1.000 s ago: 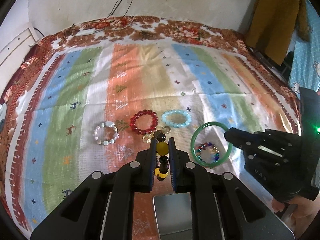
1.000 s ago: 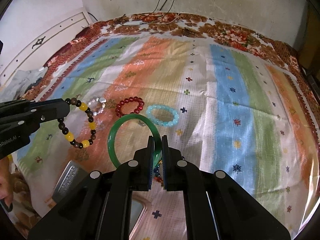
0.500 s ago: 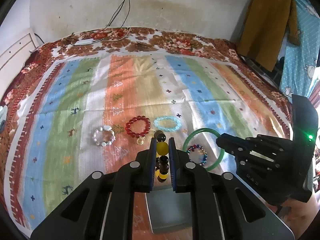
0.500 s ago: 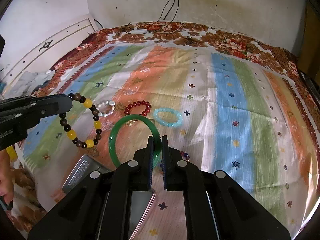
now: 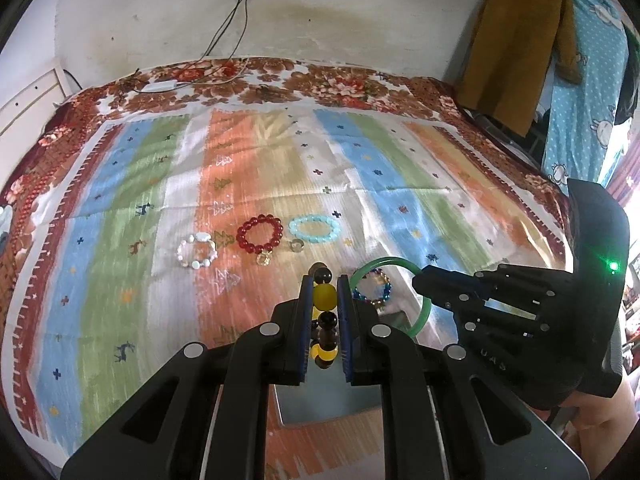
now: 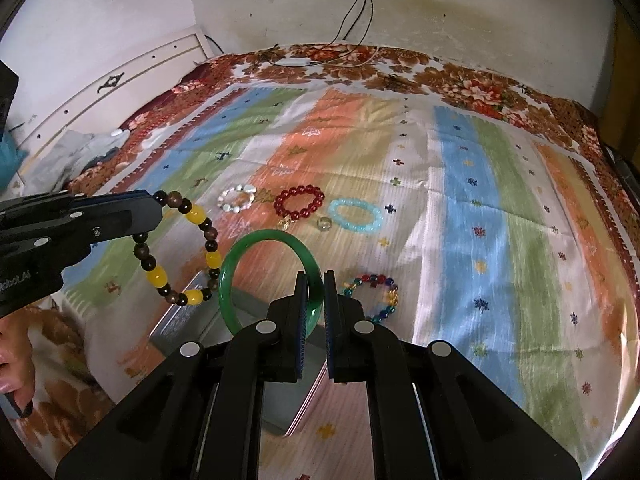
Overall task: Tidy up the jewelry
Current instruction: 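Open left tool over tin dropping yellow-black bracelet while right tool drops green bangle, then reach left tool to white-pink bracelet while right tool reaches multicolour bracelet, then close left tool on white-pink bracelet while right tool closes on multicolour bracelet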
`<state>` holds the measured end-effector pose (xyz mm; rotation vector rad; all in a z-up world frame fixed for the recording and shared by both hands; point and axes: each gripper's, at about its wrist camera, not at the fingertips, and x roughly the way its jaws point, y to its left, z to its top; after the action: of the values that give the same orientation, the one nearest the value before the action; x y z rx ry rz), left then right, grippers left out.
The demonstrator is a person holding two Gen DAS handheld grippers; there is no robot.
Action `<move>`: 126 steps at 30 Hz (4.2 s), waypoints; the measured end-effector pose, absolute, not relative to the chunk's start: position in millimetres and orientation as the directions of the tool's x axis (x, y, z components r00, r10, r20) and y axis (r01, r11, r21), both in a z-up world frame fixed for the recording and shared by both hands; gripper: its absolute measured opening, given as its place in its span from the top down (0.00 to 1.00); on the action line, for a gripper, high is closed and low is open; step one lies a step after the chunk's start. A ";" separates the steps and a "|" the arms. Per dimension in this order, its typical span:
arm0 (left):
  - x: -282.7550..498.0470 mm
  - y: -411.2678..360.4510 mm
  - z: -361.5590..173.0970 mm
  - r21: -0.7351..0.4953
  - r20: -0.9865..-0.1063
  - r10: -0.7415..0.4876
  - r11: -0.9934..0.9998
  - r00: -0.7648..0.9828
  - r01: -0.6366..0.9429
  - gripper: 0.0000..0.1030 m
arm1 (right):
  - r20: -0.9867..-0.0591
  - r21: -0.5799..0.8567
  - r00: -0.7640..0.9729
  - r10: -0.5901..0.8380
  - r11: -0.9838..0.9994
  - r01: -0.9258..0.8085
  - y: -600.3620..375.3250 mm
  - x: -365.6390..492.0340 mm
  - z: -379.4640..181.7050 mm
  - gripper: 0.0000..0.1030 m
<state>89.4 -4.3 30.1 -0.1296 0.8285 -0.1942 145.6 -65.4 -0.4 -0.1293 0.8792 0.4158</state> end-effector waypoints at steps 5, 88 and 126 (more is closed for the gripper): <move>80.3 -10.3 20.0 -0.189 -0.732 -0.226 0.974 0.642 0.126 0.89 | -0.779 0.063 0.548 0.304 0.908 -0.414 -65.1 133.1 -6.2 0.92; 237.0 104.6 -72.8 -0.021 -0.923 0.075 0.969 0.377 -0.245 0.40 | -0.935 -0.015 0.350 0.048 0.984 -0.177 -109.3 272.8 -88.6 0.32; 270.9 119.2 -123.0 0.001 -0.961 0.068 0.970 0.267 -0.244 0.59 | -0.966 -0.047 0.259 0.023 0.964 -0.260 -91.8 281.2 -121.6 0.69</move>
<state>270.9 119.2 -123.0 -0.1585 1.2844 0.2114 281.2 -91.8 -121.6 -0.2126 1.2978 0.1937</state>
